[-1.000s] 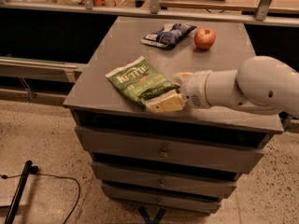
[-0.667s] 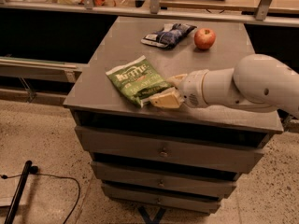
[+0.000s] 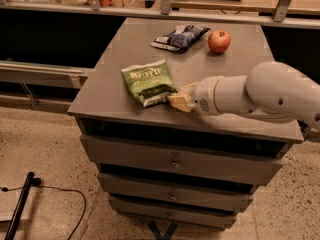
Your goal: Move green jalapeno chip bag near blue chip bag
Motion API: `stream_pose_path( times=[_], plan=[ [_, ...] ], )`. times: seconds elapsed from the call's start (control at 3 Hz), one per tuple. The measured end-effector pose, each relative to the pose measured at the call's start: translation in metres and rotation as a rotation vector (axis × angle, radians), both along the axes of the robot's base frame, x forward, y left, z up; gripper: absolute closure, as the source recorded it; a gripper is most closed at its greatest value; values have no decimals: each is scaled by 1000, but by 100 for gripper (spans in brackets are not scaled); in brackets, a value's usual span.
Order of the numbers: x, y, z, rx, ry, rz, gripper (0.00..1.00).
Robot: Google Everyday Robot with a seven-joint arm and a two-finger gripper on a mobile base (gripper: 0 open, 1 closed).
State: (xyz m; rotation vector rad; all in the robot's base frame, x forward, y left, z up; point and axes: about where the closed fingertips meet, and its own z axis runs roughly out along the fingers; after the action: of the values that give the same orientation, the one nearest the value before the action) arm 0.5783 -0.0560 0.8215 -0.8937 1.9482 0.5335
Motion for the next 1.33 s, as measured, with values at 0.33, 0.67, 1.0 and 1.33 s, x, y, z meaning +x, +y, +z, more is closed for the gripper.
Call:
stream_pose_path(
  times=[0.33,0.67,1.0,1.33],
  plan=[
    [16,-11,-4,-23,6,-113,100],
    [16,-11,-4,-24,5,-116,100],
    [18,-12,-4,-27,4,-125,100],
    [18,-12,-4,-27,4,-125,100]
  ],
)
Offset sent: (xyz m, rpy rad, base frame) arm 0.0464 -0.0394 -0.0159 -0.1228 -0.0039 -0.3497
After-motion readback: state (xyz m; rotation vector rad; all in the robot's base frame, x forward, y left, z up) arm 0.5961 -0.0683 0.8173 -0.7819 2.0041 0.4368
